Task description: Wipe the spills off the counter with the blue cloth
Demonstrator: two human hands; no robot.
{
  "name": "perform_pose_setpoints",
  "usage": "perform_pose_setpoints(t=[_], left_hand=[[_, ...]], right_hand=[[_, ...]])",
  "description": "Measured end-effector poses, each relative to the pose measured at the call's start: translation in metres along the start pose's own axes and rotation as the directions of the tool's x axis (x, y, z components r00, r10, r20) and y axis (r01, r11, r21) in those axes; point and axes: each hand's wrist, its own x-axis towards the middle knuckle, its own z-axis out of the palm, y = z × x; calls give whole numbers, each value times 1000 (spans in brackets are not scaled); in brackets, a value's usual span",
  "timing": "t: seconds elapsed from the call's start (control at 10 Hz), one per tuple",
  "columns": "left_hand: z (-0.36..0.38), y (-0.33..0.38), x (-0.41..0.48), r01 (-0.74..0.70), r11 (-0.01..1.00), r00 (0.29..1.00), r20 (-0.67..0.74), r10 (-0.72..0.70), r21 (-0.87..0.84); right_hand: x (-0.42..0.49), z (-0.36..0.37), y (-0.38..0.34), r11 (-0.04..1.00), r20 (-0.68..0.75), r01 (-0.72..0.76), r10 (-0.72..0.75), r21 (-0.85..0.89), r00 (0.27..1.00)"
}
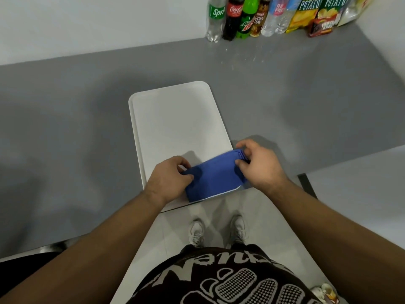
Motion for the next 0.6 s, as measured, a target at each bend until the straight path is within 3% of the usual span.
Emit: perform_pose_setpoints(t=[0.1,0.2,0.3,0.4,0.5,0.6], left_hand=[[1,-2,-3,-81,957,990,-89,109,277],[12,-4,-12,-294,873,929,-97,356,388],[23,-12,-17,-359,801,920,36,391,478],[22,-12,-16,-331,811,934,46,354,482],[17,-2,-8,-328,800,937,64,344,502],[14,11,-2,-299,797,934,-11,357,526]], right_hand=[[-3,0,-3,995,-35,47,-50,-91,998],[-14,3,-3,968,-91,172,-190,-183,978],[-28,12,2,930,32,249,-250,-270,968],[-36,10,5,929,102,263,-245,-260,964],[-39,-1,10,939,97,273,-257,-211,961],[-45,-17,24,972,9,196,-197,-129,980]])
